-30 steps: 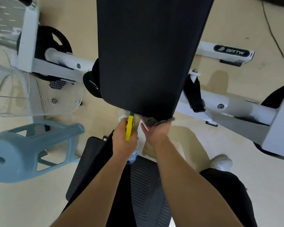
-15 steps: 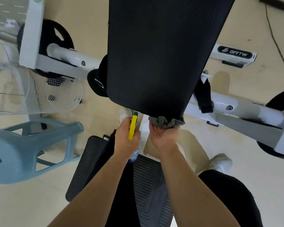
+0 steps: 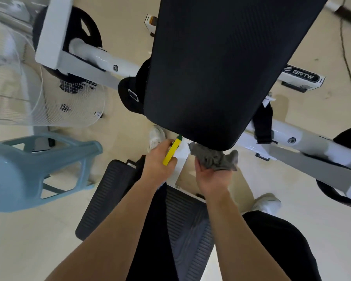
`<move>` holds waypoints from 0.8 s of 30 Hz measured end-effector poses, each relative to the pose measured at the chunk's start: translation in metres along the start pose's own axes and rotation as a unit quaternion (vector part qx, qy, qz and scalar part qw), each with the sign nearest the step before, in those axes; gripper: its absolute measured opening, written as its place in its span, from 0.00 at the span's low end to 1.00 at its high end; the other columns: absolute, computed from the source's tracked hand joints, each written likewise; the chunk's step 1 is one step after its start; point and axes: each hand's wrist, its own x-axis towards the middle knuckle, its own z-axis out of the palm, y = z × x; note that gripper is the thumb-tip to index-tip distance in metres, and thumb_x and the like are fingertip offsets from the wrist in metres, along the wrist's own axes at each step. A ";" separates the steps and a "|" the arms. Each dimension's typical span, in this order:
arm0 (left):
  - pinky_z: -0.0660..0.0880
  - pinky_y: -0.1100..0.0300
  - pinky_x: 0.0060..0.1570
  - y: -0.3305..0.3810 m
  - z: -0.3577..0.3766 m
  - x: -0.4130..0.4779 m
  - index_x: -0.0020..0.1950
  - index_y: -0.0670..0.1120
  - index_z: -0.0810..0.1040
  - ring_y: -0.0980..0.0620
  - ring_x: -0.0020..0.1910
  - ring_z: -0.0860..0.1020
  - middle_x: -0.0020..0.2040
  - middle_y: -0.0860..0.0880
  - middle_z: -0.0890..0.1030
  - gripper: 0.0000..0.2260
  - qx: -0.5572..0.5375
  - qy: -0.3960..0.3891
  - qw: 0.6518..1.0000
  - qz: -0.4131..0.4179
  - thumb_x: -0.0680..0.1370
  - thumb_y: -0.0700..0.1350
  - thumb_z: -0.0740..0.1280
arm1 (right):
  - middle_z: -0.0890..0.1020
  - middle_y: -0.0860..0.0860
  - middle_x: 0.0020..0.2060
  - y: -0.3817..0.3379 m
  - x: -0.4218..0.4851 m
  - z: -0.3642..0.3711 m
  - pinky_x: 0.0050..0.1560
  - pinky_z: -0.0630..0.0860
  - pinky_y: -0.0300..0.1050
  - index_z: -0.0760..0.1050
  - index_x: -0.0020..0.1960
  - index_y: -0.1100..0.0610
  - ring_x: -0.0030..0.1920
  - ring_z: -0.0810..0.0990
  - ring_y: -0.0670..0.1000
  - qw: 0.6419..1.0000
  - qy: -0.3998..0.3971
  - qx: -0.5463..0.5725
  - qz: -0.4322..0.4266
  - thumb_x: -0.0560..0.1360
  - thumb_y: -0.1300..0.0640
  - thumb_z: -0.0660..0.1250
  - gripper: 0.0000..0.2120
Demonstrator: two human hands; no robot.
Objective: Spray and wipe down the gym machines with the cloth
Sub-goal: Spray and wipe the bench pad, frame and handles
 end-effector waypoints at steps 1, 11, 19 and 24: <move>0.65 0.72 0.33 0.001 0.003 0.003 0.54 0.52 0.75 0.57 0.35 0.72 0.36 0.60 0.73 0.13 0.014 -0.015 1.000 0.006 0.75 0.36 0.67 | 0.80 0.56 0.64 -0.009 -0.001 -0.010 0.62 0.76 0.57 0.77 0.67 0.52 0.62 0.79 0.60 1.000 0.009 -0.007 -0.010 0.80 0.41 0.57 0.22; 0.67 0.57 0.31 -0.001 -0.007 0.017 0.39 0.47 0.69 0.46 0.31 0.71 0.32 0.48 0.73 0.09 0.082 -0.064 0.994 -0.043 0.76 0.42 0.68 | 0.81 0.62 0.59 0.007 -0.013 0.027 0.67 0.72 0.60 0.76 0.57 0.59 0.62 0.78 0.64 0.996 0.013 -0.056 0.072 0.82 0.47 0.52 0.20; 0.71 0.53 0.36 -0.049 -0.077 0.018 0.49 0.48 0.77 0.43 0.37 0.76 0.37 0.51 0.79 0.10 0.081 -0.031 0.996 -0.017 0.68 0.43 0.65 | 0.77 0.58 0.55 0.097 0.014 0.122 0.64 0.71 0.60 0.72 0.60 0.57 0.66 0.74 0.61 0.975 -0.011 0.148 0.166 0.81 0.39 0.48 0.25; 0.68 0.59 0.34 -0.079 -0.096 0.023 0.54 0.52 0.78 0.47 0.36 0.75 0.39 0.55 0.79 0.15 0.110 0.003 0.994 -0.015 0.70 0.38 0.69 | 0.74 0.61 0.47 0.112 0.026 0.142 0.76 0.58 0.61 0.64 0.71 0.69 0.76 0.61 0.67 0.964 -0.049 0.135 0.224 0.76 0.28 0.48 0.46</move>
